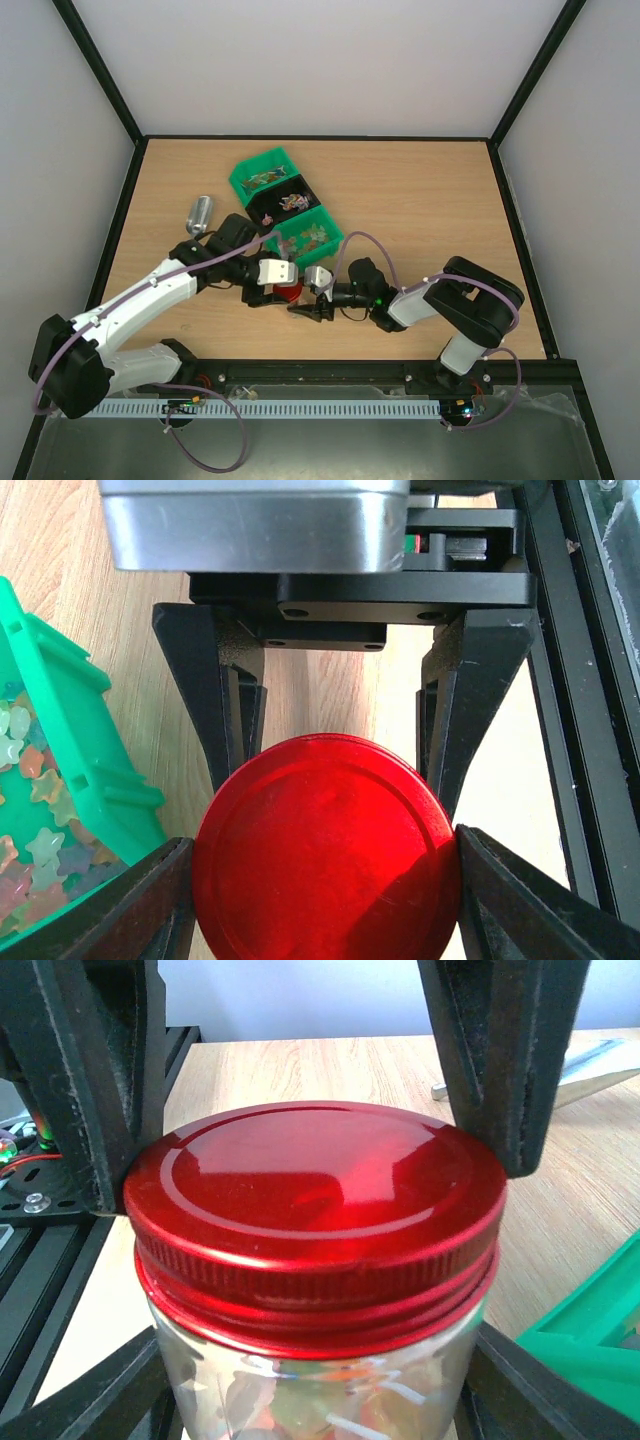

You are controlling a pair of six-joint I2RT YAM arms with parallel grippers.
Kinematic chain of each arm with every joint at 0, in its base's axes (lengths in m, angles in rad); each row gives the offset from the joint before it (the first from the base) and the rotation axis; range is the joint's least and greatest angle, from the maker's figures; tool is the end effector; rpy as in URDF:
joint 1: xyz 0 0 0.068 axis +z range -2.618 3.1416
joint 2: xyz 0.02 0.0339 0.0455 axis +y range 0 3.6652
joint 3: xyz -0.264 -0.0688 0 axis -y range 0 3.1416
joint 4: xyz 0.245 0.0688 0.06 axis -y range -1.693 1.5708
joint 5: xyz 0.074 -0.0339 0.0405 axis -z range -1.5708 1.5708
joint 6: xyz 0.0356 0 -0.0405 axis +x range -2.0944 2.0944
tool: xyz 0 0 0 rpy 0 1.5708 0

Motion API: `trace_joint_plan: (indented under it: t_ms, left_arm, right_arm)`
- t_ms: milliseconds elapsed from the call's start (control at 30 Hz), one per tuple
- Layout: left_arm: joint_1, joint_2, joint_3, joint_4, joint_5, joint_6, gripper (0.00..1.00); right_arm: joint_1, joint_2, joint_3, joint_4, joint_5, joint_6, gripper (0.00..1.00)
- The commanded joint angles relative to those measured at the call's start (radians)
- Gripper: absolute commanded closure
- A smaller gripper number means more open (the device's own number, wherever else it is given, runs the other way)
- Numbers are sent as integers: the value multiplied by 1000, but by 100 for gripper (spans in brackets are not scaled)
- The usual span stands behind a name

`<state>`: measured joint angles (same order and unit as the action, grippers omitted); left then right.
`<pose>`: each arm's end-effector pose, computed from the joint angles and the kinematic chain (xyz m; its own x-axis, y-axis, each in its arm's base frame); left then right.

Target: Pack the candies

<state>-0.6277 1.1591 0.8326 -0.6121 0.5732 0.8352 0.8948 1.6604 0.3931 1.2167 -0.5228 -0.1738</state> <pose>0.1724 -0.1490 0.2499 0.1200 0.6826 -0.7209 0.9893 -0.0213 0.1445 0.1606 0.2286 0.1553 0.1397 -0.0653 -0.9880 -0.9785 0.1440 -0.1478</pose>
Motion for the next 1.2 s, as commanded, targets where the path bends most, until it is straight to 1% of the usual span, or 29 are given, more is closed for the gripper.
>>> trace_joint_plan:
  t_ms: [0,67,133,200,300,367,433,500,600,700,767,933,1067,1167]
  left_arm:
    - [-33,-29,-1,-60,23,138,80]
    - [-36,-46,-22,3,1,59,81]
    - [-36,-59,-55,101,-46,-69,82]
    - [-36,-52,-75,163,-85,-170,82]
    - [-36,-35,-85,215,-120,-295,82]
    - [-36,-27,-83,245,-132,-372,82]
    - [-36,-17,-75,260,-145,-422,82]
    - [-36,-1,-62,253,-148,-443,82]
    - [-37,16,-50,227,-149,-425,83]
    - [-38,-7,-62,205,-126,-352,83]
    - [-37,-27,-64,183,-92,-287,83]
    - [-36,-27,-31,45,3,-80,83]
    - [-36,1,-2,-75,21,81,83]
    - [-37,11,19,-113,4,158,81]
  right_arm:
    - [-12,-21,-13,-2,-97,5,45]
    - [-11,-18,-10,-2,-60,9,29]
    - [-6,-13,-4,-1,7,23,12]
    - [0,-8,-3,9,48,37,5]
    - [25,5,-12,42,94,43,3]
    - [48,23,-11,59,127,47,4]
    - [67,46,-3,73,151,46,8]
    - [86,64,5,75,181,38,15]
    - [90,70,9,87,216,43,28]
    - [90,64,8,81,229,37,39]
    - [90,61,6,81,222,31,43]
    - [89,60,-5,89,163,17,48]
    - [90,55,-17,95,112,0,51]
    - [89,51,-21,97,101,-6,52]
